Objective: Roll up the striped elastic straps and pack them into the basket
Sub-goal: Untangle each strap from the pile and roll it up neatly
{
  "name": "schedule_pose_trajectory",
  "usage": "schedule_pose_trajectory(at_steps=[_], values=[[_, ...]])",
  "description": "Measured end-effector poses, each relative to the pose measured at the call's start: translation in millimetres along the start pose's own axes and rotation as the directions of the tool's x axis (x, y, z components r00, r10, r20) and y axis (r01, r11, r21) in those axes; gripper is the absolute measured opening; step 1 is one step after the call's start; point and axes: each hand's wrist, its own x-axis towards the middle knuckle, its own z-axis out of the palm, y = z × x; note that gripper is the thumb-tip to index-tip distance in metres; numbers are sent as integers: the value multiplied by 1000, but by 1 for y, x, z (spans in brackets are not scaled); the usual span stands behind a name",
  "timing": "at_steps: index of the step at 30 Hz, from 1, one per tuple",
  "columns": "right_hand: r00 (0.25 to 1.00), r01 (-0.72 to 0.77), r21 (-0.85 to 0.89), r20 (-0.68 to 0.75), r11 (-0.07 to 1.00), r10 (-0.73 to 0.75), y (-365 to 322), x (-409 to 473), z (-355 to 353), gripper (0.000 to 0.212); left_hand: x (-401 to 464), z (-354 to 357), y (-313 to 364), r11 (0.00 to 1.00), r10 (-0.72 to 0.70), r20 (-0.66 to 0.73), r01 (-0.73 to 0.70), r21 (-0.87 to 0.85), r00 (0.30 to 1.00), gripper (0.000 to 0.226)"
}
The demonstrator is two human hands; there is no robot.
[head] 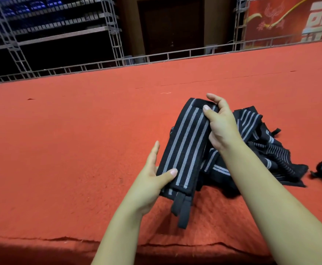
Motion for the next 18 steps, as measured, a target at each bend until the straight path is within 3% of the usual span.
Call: schedule_pose_trajectory(at_steps=[8, 13, 16, 18], values=[[998, -25, -56, 52, 998, 28, -8, -7, 5, 42, -5, -2, 7, 999, 31, 27, -31, -13, 999, 93], [963, -64, -95, 256, 993, 87, -10, -40, 10, 67, 10, -6, 19, 964, -9, -73, -11, -266, 997, 77], [914, -100, -110, 383, 989, 136, 11, -66, 12, 68, 17, -7, 31, 926, -47, -70, 17, -377, 996, 61], [871, -135, -177, 449, 975, 202, 28, -82, 7, 67, 20, -5, 32, 898, -36, -160, -38, -438, 987, 46]])
